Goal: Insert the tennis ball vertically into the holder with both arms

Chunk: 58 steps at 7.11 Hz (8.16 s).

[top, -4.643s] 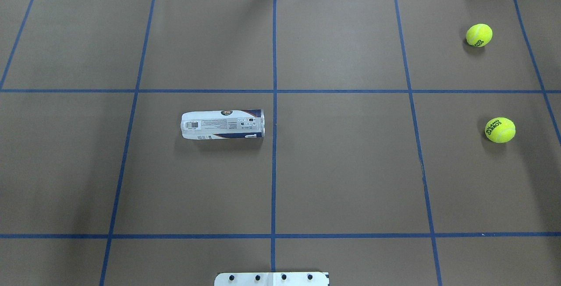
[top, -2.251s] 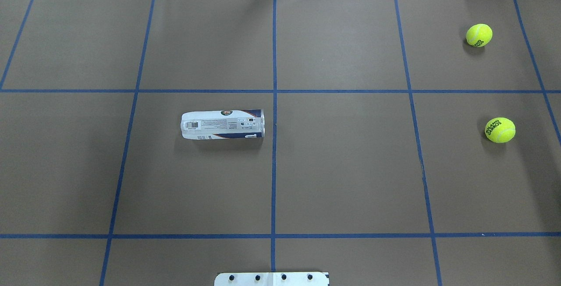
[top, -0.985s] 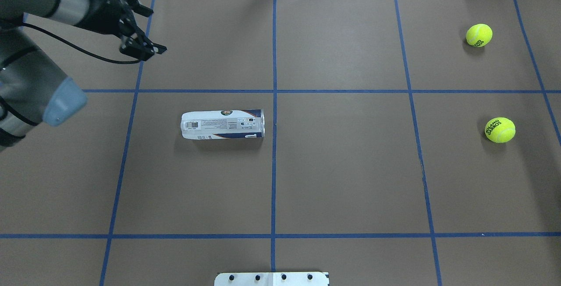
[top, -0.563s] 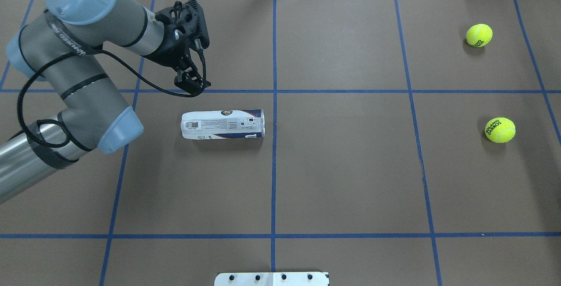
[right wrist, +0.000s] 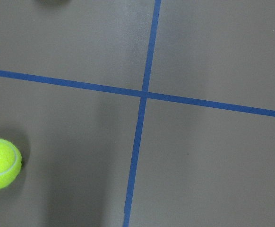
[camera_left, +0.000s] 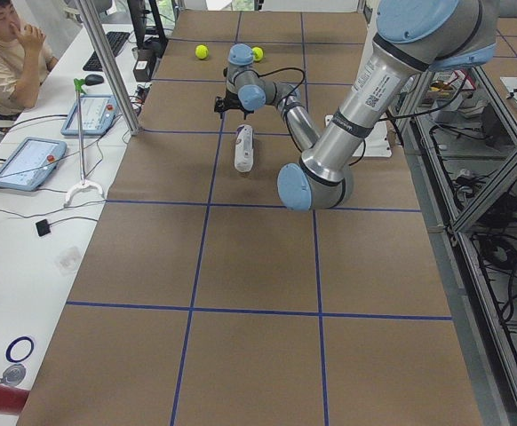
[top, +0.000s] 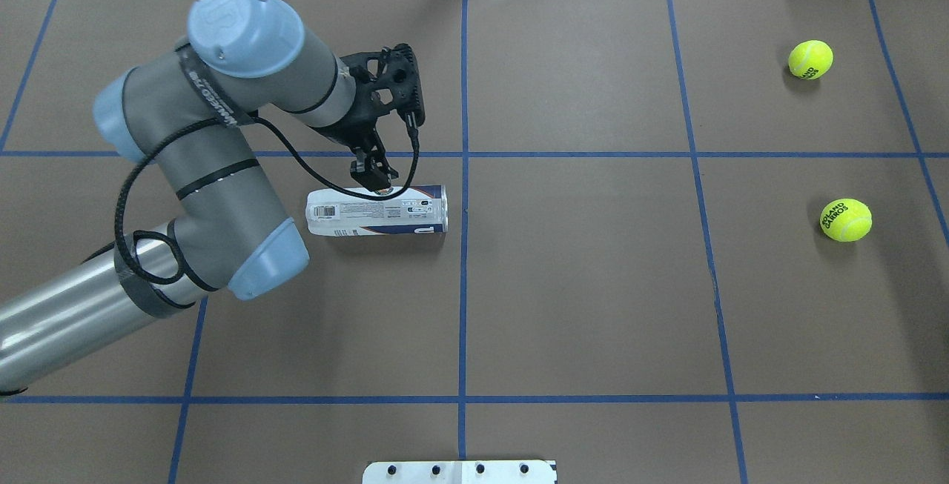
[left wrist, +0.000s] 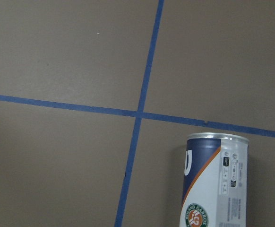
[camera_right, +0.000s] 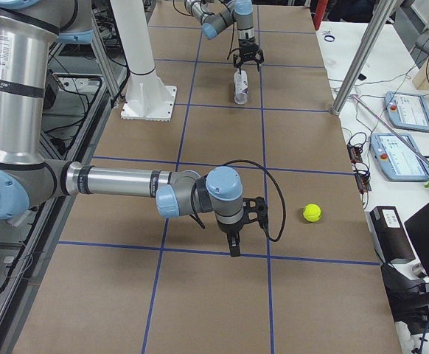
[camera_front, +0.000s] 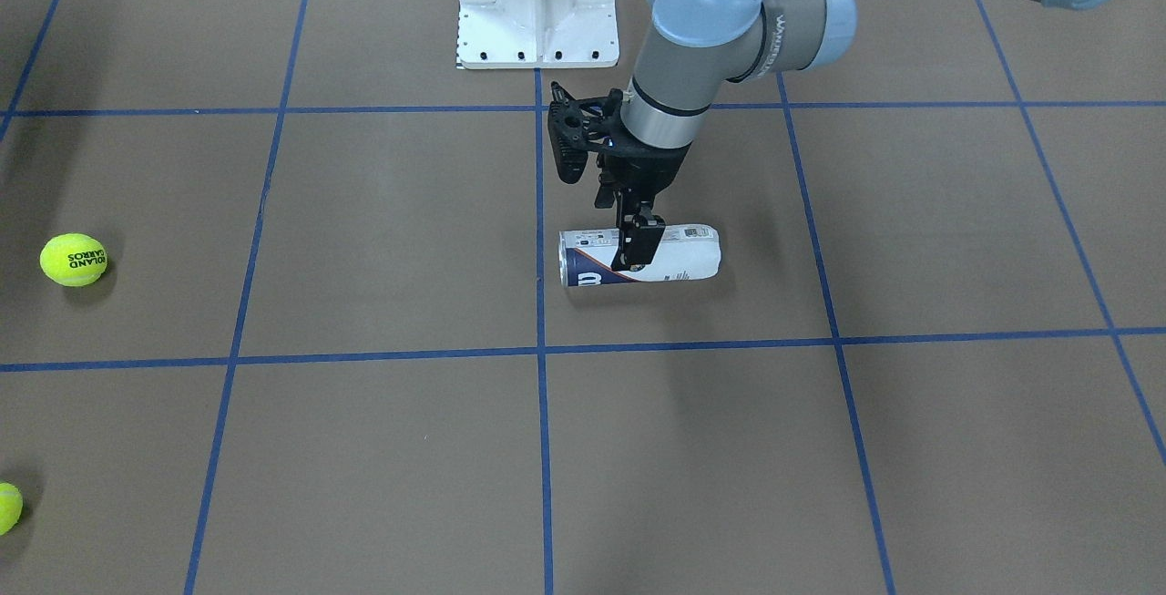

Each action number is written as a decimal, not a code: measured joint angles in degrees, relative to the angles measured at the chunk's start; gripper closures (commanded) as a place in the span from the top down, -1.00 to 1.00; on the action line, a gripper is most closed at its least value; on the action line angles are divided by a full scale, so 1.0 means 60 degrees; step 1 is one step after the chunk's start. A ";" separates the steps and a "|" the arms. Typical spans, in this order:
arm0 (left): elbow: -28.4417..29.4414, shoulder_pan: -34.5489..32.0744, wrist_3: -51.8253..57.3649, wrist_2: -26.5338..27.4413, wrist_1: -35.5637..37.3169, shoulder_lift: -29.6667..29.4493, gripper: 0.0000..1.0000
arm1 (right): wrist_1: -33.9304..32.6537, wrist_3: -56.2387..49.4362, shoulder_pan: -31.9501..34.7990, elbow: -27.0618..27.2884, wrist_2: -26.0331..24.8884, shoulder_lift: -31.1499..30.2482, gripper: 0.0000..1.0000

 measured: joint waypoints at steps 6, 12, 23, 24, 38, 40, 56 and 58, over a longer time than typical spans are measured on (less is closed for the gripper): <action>0.1293 0.0796 0.0011 0.0961 0.0118 -0.0657 0.98 | 0.0000 -0.0001 0.0000 -0.0001 0.0002 -0.0026 0.98; 0.1777 0.1220 0.0010 0.1443 0.0011 -0.0758 0.97 | 0.0000 0.0000 0.0000 -0.0005 -0.0001 -0.0026 0.98; 0.2648 0.1289 0.0024 0.1607 -0.0560 -0.0929 0.67 | 0.0000 0.0000 0.0000 0.0007 0.0002 -0.0026 0.99; 0.2648 0.1289 0.0030 0.1704 -0.0558 -0.0930 0.60 | 0.0000 0.0000 0.0000 0.0007 0.0002 -0.0026 0.98; 0.1493 0.0800 -0.5081 0.1416 -0.9488 -0.1444 0.61 | 0.0000 0.0000 0.0000 0.0082 0.0002 -0.0012 0.99; 0.2553 0.0776 -0.5355 0.2196 -1.2692 -0.1276 0.66 | 0.0000 0.0000 0.0000 0.0104 0.0002 -0.0012 0.98; 0.6582 0.1479 -0.7325 0.6730 -1.7413 -0.0559 0.83 | 0.0035 0.0819 -0.0012 0.0258 0.0593 0.0121 0.98; 0.6552 0.1491 -0.7315 0.6706 -1.7379 -0.0550 0.84 | 0.0043 0.1151 -0.0025 0.0281 0.0601 0.0124 0.98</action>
